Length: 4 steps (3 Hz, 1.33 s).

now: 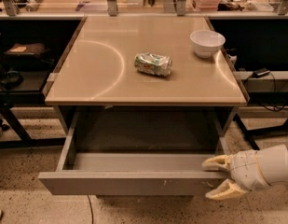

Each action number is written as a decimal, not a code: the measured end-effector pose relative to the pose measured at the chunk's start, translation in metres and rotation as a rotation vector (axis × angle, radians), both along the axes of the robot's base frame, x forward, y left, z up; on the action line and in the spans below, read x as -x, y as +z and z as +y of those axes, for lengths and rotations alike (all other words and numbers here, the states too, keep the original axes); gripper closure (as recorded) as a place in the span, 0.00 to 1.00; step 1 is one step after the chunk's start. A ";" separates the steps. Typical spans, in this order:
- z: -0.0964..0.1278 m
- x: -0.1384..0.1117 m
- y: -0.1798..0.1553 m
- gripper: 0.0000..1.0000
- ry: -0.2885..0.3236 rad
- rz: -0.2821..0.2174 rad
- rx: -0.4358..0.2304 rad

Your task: Open top drawer

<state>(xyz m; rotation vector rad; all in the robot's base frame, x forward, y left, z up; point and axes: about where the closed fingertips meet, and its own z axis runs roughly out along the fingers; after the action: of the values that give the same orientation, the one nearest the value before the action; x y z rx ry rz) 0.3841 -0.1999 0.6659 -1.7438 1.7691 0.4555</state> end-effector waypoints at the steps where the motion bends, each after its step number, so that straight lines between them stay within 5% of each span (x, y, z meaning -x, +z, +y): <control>1: 0.000 0.000 0.000 0.00 0.000 0.000 0.000; 3: -0.002 -0.011 -0.006 0.00 -0.010 0.005 -0.006; 4: 0.007 0.000 -0.027 0.00 0.000 0.046 -0.039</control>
Offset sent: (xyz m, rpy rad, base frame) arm 0.0000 0.0000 0.0000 0.0000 0.0000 0.0000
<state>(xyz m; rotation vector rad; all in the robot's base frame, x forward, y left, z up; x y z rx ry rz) 0.3843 -0.1929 0.6385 -1.7187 1.7800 0.5305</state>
